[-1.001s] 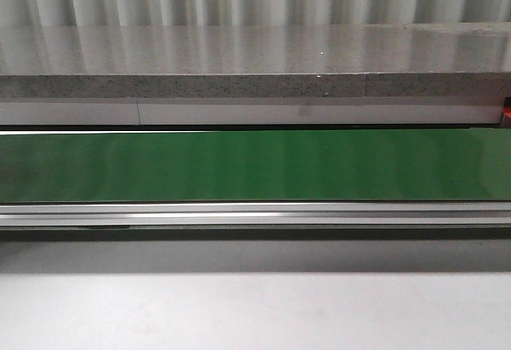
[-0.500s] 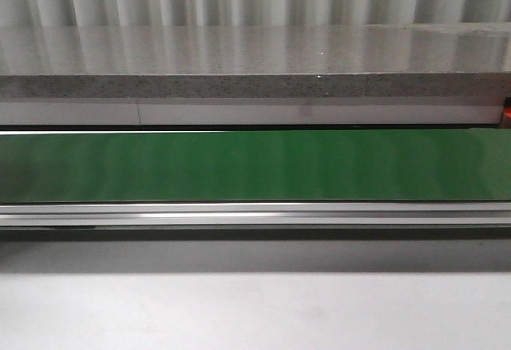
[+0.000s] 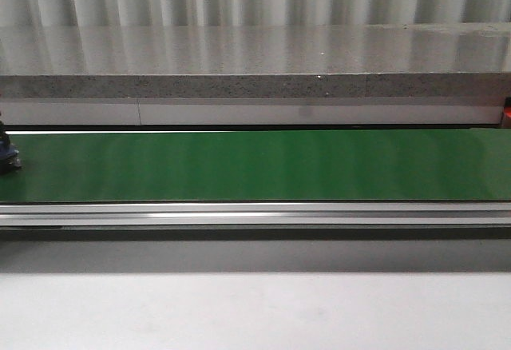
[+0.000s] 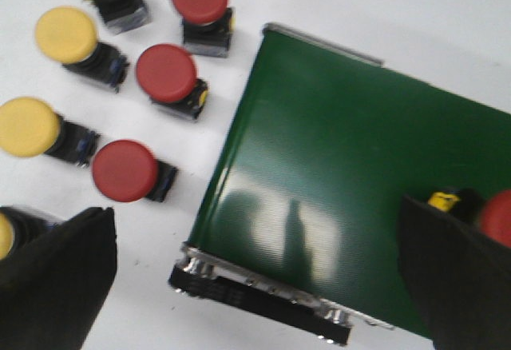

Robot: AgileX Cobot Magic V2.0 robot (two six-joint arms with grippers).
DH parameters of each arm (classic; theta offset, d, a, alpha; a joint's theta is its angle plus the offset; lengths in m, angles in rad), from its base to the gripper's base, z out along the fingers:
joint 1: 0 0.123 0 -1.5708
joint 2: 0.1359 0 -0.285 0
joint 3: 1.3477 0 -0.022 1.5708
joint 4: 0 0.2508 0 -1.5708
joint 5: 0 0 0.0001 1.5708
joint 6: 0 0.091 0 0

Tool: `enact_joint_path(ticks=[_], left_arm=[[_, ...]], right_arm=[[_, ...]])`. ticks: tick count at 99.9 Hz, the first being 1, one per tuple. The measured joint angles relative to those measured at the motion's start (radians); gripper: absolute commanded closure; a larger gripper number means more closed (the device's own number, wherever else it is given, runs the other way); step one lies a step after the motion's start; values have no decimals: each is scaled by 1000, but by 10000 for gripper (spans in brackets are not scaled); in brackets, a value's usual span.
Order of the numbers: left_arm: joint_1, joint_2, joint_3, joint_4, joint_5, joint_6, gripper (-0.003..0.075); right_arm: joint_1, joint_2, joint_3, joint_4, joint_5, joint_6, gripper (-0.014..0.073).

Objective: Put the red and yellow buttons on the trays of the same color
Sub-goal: 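Lower the red button onto the green belt and open the left gripper, then grasp a yellow mushroom button on the table with the left gripper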

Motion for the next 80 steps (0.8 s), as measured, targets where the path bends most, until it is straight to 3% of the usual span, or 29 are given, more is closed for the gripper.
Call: enact_joint_path(ticks=[52, 80], left_arm=[[333, -55, 317, 60, -124, -75, 41], [480, -53, 356, 85, -189, -82, 41]], right_arm=[[0, 0, 0, 0, 0, 0, 661], [0, 0, 0, 0, 0, 0, 661]])
